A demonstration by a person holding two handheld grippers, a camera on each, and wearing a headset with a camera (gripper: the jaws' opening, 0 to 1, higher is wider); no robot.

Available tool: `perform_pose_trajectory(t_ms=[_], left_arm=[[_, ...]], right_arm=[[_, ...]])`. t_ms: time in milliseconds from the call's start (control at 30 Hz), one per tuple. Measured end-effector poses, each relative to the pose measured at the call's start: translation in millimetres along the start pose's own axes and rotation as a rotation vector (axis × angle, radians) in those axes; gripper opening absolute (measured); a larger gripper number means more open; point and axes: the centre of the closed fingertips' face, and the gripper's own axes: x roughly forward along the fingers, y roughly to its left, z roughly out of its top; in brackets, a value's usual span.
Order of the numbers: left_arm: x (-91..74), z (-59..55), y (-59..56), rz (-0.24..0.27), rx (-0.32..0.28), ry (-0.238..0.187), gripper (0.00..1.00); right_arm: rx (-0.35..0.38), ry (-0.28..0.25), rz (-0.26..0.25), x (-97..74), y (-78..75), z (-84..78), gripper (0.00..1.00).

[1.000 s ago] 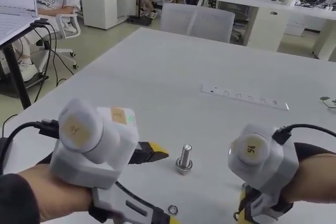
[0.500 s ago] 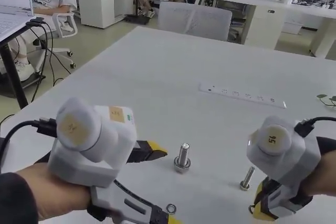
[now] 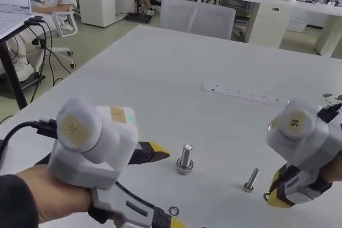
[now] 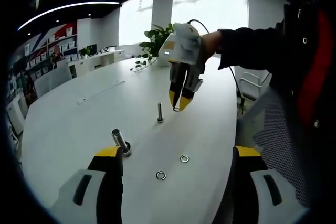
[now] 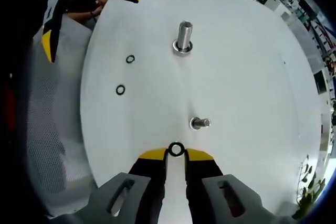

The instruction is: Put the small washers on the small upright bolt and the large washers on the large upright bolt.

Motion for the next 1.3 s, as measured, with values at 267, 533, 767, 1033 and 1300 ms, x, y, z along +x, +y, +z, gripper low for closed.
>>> perform_pose_trajectory(t_ms=[267,533,767,1033,1300], left_arm=[[0.8,-0.5,0.6,-0.003,-0.003,0.001,0.86],[0.5,-0.2,1.3,-0.002,-0.005,0.000,0.86],[0.1,-1.0,2.4,0.002,-0.009,0.003,0.86],[0.9,-1.8,2.5,0.003,-0.013,0.004,0.86],[1.8,-2.8,3.0,0.006,-0.016,0.005,0.86]], right_arm=[[-0.010,-0.017,-0.035,-21.3,-11.3,8.1,0.14],[-0.035,-0.041,-0.068,-32.8,-21.1,24.6,0.14],[-0.054,-0.046,-0.064,-29.3,-22.6,33.2,0.14],[-0.066,-0.036,-0.054,-22.1,-25.2,34.0,0.14],[-0.076,-0.026,-0.043,-16.7,-26.4,34.3,0.14]])
